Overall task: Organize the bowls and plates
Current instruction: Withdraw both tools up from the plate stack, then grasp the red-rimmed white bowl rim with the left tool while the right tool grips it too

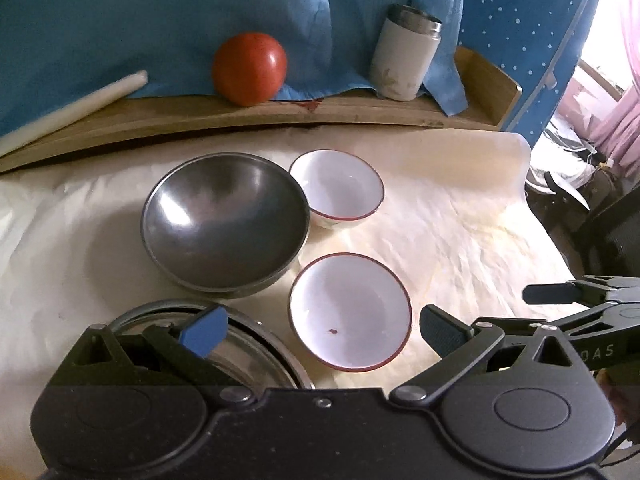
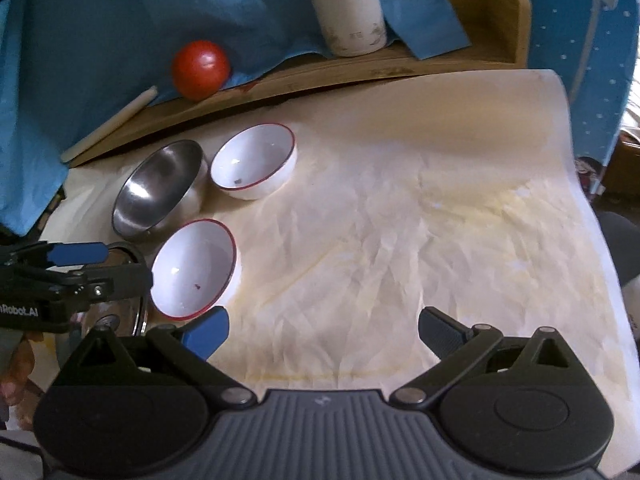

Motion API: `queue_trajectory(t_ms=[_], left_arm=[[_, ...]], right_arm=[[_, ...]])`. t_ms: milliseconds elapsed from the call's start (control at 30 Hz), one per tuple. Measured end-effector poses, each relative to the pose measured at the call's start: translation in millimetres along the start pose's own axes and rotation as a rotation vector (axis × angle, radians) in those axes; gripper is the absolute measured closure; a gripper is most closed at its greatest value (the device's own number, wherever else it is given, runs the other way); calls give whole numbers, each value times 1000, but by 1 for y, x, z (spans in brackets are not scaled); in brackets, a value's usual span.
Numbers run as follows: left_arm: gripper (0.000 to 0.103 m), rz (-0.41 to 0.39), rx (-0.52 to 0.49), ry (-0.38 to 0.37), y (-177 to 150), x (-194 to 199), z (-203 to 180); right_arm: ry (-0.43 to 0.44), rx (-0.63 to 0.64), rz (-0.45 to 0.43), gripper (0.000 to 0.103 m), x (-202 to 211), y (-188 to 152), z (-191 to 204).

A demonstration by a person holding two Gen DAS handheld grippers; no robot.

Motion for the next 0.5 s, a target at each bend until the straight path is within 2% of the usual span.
queue_trajectory(t_ms=[267, 467, 500], left_arm=[[15, 34, 4, -36, 7, -11, -4], [32, 65, -11, -61, 9, -18, -2], [39, 75, -15, -61, 9, -20, -2]], right_arm=[[40, -8, 7, 1, -7, 7, -2], [77, -11, 14, 6, -15, 12, 5], [86, -8, 17, 9, -17, 13, 8]])
Point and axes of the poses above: each gripper's, at about its wrist camera, not at the fingertips, and x roughly against the way its jaws point, z to its left, y to its top, the point moved 6 cm from there along -x, roughly the way its jaws point, and after that the axes turned 2 degrees about x, right-handed, at the moved point
